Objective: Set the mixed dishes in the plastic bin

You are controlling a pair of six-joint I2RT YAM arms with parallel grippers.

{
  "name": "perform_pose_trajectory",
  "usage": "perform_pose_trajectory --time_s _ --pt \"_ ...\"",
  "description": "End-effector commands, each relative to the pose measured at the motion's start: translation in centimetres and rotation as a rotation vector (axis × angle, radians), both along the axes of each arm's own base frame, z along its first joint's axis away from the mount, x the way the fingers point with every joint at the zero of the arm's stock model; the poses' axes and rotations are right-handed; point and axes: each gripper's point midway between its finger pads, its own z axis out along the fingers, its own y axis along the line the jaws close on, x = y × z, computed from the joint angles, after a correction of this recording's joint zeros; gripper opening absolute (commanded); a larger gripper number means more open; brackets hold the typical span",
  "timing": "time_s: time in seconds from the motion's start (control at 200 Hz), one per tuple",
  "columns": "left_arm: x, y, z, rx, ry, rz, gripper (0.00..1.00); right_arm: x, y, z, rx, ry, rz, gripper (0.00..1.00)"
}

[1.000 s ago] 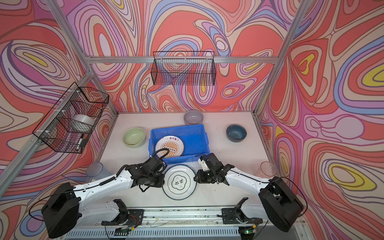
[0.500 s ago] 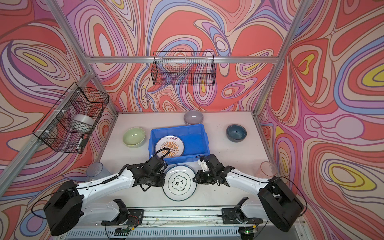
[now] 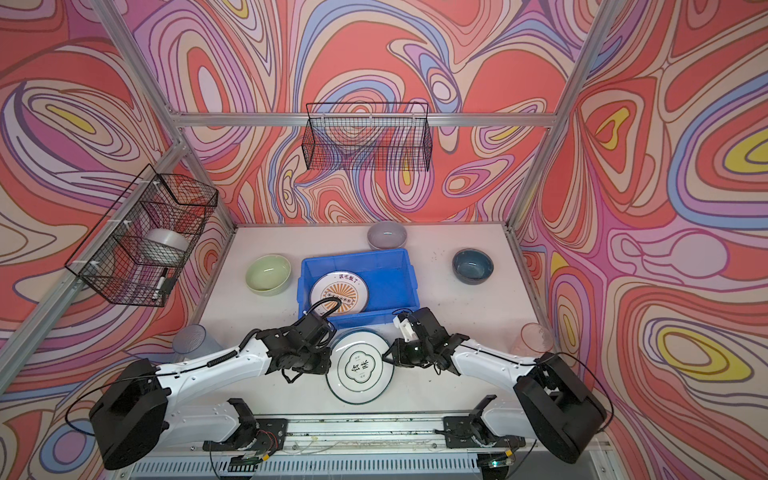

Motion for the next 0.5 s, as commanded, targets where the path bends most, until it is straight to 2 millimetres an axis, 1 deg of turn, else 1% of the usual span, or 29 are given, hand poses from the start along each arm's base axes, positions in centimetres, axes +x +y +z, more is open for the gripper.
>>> perform_pose_trajectory --time_s 0.0,0.205,0.351,0.416,0.496 --pt "-0.3 -1.0 0.2 -0.046 0.008 -0.012 0.16 0.4 0.5 0.3 0.028 -0.012 0.004 0.16" --pt "-0.4 -1.6 1.3 -0.103 -0.016 -0.025 0.2 0.1 0.2 0.4 0.02 -0.015 0.01 0.06" --pt "-0.5 -1.4 1.9 -0.111 -0.025 -0.024 0.23 -0.1 -0.2 0.7 0.004 -0.024 0.016 0.0" --pt "-0.4 -1.3 2.4 -0.109 -0.035 -0.027 0.26 -0.2 -0.6 0.8 -0.016 -0.03 0.019 0.0" --pt "-0.3 -1.4 3.2 -0.118 -0.056 -0.044 0.33 -0.2 -1.0 1.0 -0.03 -0.036 0.024 0.0"
